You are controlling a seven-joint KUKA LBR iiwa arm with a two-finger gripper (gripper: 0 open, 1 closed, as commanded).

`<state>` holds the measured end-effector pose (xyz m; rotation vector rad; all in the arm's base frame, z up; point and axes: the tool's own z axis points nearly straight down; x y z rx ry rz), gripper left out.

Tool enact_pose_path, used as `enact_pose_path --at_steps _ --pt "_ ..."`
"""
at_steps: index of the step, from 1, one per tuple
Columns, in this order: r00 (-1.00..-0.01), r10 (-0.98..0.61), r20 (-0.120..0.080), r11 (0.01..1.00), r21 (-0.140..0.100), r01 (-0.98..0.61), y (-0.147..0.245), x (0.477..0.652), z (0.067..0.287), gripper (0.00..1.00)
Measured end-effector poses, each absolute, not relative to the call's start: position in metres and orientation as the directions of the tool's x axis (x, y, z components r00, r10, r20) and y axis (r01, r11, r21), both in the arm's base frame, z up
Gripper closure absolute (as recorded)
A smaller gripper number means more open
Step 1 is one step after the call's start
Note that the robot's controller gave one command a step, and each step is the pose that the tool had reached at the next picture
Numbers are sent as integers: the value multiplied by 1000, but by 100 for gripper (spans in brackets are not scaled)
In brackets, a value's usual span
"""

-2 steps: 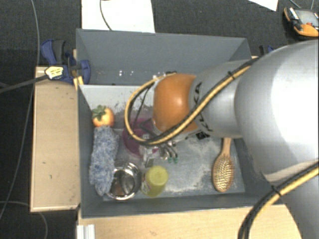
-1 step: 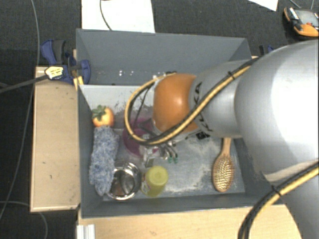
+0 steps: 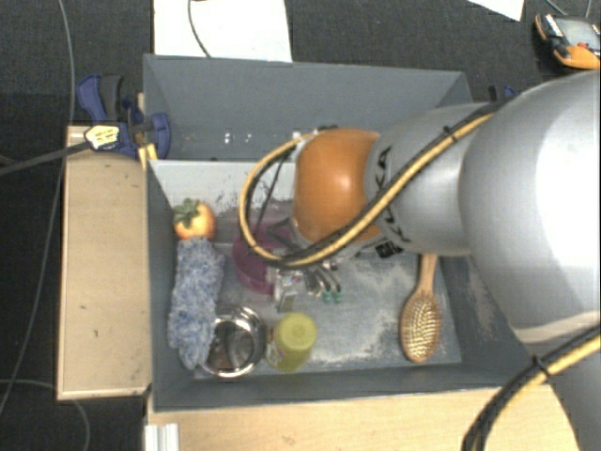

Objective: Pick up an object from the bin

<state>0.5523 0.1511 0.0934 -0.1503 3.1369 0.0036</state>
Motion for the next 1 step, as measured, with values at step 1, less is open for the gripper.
enact_pose_path --at_steps 1 --pt "-995 -96 -7 995 3 -96 151 554 127 100"
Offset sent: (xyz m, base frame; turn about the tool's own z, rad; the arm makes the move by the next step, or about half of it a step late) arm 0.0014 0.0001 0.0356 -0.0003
